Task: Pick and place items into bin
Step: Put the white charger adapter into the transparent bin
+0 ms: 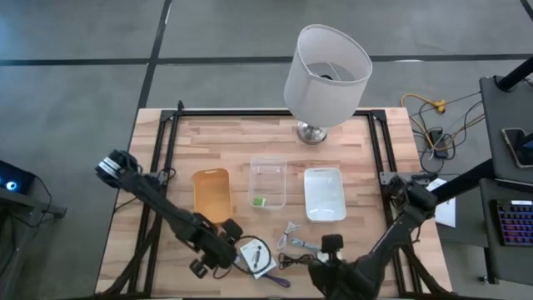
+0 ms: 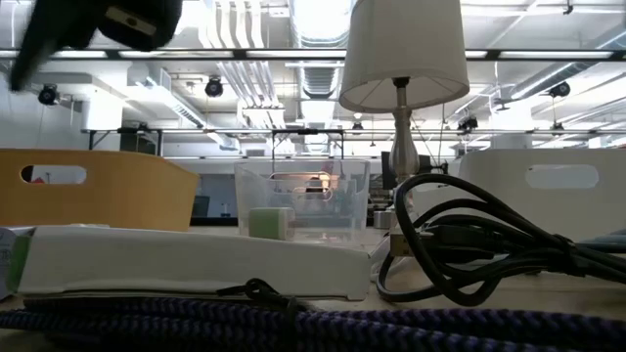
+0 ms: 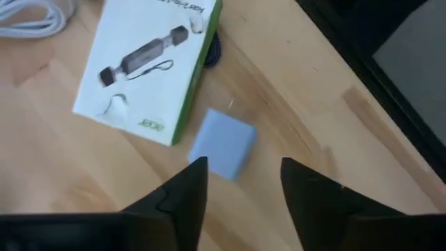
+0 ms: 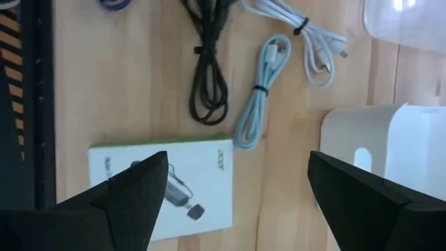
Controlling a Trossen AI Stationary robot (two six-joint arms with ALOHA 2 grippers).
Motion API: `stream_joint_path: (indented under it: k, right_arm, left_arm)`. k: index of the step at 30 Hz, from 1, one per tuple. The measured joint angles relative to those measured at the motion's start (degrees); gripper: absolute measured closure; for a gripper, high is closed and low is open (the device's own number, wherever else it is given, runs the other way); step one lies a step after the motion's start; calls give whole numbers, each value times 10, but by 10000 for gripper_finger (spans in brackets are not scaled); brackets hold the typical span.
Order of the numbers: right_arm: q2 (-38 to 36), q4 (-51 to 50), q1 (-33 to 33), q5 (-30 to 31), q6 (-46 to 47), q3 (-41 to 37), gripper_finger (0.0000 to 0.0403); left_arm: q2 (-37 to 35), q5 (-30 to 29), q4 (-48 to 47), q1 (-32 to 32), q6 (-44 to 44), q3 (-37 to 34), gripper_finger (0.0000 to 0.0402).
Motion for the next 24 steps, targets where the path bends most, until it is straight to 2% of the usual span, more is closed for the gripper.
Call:
stream_joint_path:
  k: [4,7,11,15,24]
  right_arm:
    - [0,0,16,4,5,0,76]
    - [0,0,26,4,10,0,76]
    - [0,1,31,3,23,-4,76]
    - [0,2,30,4,47,-6,76]
    - [0,5,31,3,83,-7,76]
  left_arm:
    - [40,-28,-2,-3,-3,18,189]
    - [56,-33,3,-2,0,19,171]
    - [69,-39,6,-3,22,16,167]
    - [81,-20,8,-5,57,16,166]
    - [115,-52,37,-3,103,16,166]
